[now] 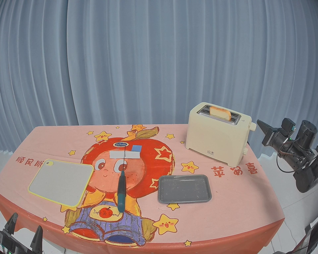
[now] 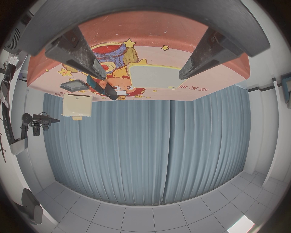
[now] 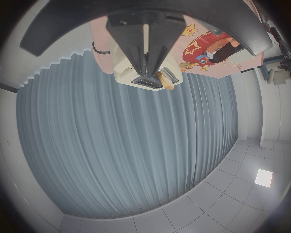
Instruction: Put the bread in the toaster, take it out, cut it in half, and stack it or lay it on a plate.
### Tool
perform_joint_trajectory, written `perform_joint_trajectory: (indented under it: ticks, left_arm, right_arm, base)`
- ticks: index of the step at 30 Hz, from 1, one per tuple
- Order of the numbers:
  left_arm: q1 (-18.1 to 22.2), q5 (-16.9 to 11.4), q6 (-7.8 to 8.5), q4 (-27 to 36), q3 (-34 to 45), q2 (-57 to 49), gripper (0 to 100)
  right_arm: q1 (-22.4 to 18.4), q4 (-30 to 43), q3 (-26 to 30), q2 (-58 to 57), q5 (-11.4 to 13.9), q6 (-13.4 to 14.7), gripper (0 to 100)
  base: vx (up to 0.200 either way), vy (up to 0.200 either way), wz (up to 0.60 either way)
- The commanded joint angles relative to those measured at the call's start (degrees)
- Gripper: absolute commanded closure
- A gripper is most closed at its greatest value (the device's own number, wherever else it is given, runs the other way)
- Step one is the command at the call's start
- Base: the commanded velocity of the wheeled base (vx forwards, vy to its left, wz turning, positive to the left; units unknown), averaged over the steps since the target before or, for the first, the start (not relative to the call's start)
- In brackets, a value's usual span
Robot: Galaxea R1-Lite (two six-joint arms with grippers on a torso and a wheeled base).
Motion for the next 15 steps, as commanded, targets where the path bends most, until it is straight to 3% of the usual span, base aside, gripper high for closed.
perform_joint_trajectory:
  ticks: [1,15]
  left_arm:
    - [0.0,0.0,0.0,0.0,1.0,0.0,0]
    - [0.0,0.0,0.0,0.0,1.0,0.0,0]
  right_arm:
    - [-0.1,-0.1,-1.2,1.9,-0.1,0.0,100]
    - [-1.4,-0.4,-2.7,5.7,-0.6,1.4,100]
  base:
    - [0.0,0.0,0.0]
    - [0.0,0.0,0.0]
